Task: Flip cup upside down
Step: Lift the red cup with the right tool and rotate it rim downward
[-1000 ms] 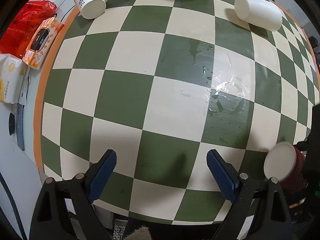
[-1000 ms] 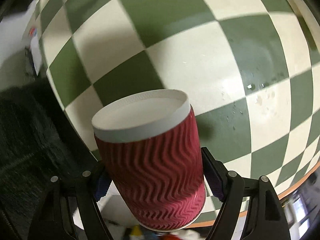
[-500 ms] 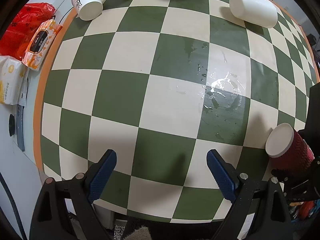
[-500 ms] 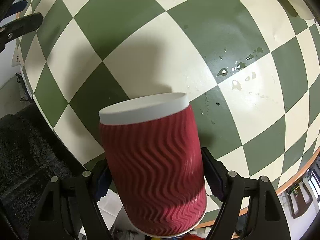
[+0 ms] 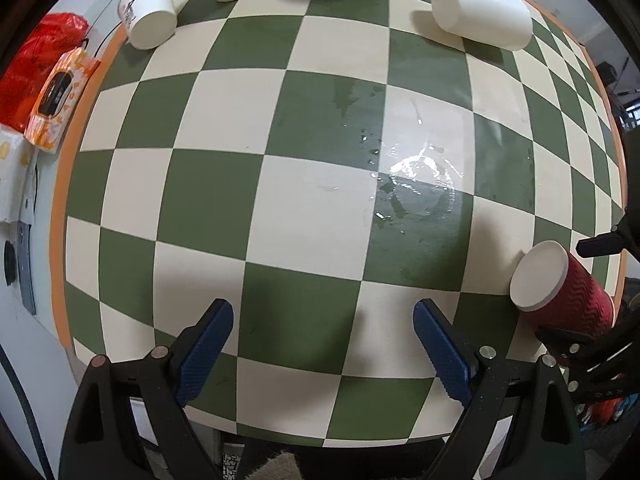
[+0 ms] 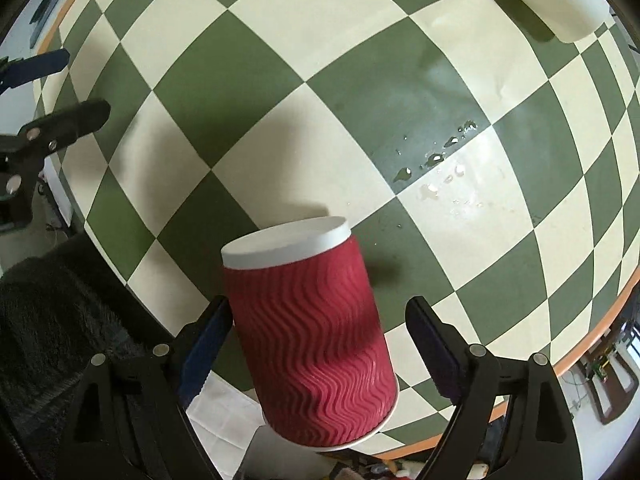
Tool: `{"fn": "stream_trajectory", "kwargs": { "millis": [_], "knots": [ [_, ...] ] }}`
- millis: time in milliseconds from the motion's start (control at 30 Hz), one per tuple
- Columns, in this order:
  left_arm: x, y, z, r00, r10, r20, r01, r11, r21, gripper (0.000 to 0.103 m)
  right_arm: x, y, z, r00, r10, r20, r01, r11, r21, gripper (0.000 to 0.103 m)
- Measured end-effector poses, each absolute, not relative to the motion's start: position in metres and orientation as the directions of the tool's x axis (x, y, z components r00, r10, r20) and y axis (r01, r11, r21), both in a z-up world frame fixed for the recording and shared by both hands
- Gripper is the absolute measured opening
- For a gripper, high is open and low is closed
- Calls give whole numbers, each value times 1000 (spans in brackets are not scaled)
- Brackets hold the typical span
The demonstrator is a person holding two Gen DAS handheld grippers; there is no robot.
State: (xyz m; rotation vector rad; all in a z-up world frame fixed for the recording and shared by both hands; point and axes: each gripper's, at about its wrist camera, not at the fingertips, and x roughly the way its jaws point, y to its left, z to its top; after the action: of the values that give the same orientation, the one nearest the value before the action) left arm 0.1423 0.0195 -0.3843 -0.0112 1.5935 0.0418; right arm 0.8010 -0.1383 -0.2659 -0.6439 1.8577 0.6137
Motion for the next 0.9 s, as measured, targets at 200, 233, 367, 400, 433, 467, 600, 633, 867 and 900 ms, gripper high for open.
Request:
{"fn": "stream_trajectory", "kwargs": {
  "millis": [200, 233, 367, 400, 433, 467, 600, 633, 867, 900],
  "knots": [
    [146, 16, -386, -22, 15, -1000, -11, 1000, 15, 93, 791, -149, -262, -347, -146, -926, -652, 748, 127, 90],
    [146, 15, -387, -23, 11, -1000, -9, 1000, 11, 93, 799, -152, -260, -351, -140, -926, -642, 755, 129, 90],
    [144, 15, -389, -28, 5, -1000, 0, 1000, 5, 93, 817, -159, -254, -350, -131, -928, -627, 768, 128, 82],
    [142, 13, -389, -28, 4, -1000, 1, 1000, 4, 93, 813, -159, -255, -351, -124, -928, -620, 773, 131, 81],
    [142, 12, -390, -28, 2, -1000, 3, 1000, 2, 93, 818, -162, -252, -348, -115, -930, -613, 778, 133, 81],
    [141, 10, -390, -28, 2, -1000, 5, 1000, 2, 93, 824, -164, -247, -345, -103, -933, -607, 783, 138, 81],
    [137, 7, -390, -21, 4, -1000, 9, 1000, 3, 93, 804, -187, -234, -310, -59, -949, -580, 802, 140, 80],
    [136, 5, -390, -19, 2, -1000, 10, 1000, 2, 93, 786, -199, -232, -299, -44, -953, -568, 811, 140, 80],
    [133, 5, -383, -7, 1, -1000, 17, 1000, 1, 93, 790, -242, -184, -150, 86, -985, -450, 881, 146, 80],
    [133, 4, -383, -6, 0, -1000, 17, 1000, 0, 93, 791, -250, -180, -120, 106, -987, -427, 892, 148, 80]
  ]
}}
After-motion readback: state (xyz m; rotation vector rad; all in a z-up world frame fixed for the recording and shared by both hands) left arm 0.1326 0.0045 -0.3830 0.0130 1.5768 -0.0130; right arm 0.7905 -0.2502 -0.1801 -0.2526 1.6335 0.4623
